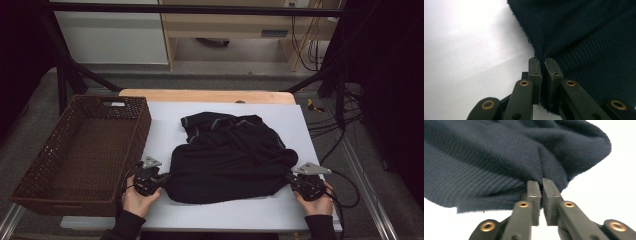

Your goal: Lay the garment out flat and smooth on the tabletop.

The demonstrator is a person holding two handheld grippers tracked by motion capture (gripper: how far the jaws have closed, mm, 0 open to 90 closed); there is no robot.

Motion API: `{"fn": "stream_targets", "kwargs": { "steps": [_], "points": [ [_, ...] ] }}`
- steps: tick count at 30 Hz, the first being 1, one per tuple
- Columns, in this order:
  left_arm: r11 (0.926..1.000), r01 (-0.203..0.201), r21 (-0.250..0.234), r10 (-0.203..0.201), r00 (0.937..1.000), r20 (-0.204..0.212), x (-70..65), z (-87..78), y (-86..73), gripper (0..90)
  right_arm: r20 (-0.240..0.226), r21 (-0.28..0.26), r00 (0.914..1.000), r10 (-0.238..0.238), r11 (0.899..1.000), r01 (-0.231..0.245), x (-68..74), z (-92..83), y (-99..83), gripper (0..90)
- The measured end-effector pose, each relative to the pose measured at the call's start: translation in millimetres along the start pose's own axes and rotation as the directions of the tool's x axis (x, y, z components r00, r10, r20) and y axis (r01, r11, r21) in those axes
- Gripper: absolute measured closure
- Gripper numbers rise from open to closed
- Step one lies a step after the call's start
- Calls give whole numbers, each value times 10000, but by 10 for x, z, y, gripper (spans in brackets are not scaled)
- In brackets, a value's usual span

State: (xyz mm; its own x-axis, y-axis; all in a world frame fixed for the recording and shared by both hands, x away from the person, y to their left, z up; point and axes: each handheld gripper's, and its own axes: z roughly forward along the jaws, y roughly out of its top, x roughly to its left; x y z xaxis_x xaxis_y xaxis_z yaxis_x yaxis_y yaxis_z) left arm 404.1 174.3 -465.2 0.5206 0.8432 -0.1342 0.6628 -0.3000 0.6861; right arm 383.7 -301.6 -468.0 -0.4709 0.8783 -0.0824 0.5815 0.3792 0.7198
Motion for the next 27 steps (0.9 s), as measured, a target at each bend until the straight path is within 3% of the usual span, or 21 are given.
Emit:
{"fn": "stream_targets", "kwargs": {
  "steps": [2,5,8,15,17,20,23,24,25,27],
  "points": [
    [9999,97,142,-98,9999,59,-1,20,-5,755,-283,-60,9996,-59,10000,57,38,-5,-3,742],
    [9998,173,-29,-172,9998,119,-45,-14,0,584,-647,-453,9974,313,9984,-343,51,-100,2,627],
    [9995,179,-266,-170,9993,319,-116,-104,-36,494,-906,-790,9943,557,9949,-629,89,-198,21,563],
    [9992,-228,332,214,9989,423,-236,-74,-179,518,-1034,-37,9907,884,9960,-893,246,-158,-116,464],
    [9983,-414,403,406,9989,222,-264,-58,-201,540,-1150,62,9900,814,9967,-812,283,-129,-136,451],
    [9983,-349,456,327,9982,493,-286,-62,-211,688,-1237,318,9897,722,9971,-688,353,-58,-153,470],
    [9982,-426,420,397,9970,659,-305,-59,-227,793,-1497,333,9849,875,9960,-835,371,-70,-155,687],
    [9983,-408,426,377,9967,714,-299,-65,-228,805,-1617,359,9828,895,9958,-848,368,-75,-156,800],
    [9981,-424,455,389,9964,750,-292,-72,-228,814,-1869,332,9780,929,9955,-882,361,-89,-155,846],
    [9978,-346,570,295,9956,884,-273,-106,-226,823,-1922,458,9765,973,9949,-901,341,-109,-154,862]
  ]
}}
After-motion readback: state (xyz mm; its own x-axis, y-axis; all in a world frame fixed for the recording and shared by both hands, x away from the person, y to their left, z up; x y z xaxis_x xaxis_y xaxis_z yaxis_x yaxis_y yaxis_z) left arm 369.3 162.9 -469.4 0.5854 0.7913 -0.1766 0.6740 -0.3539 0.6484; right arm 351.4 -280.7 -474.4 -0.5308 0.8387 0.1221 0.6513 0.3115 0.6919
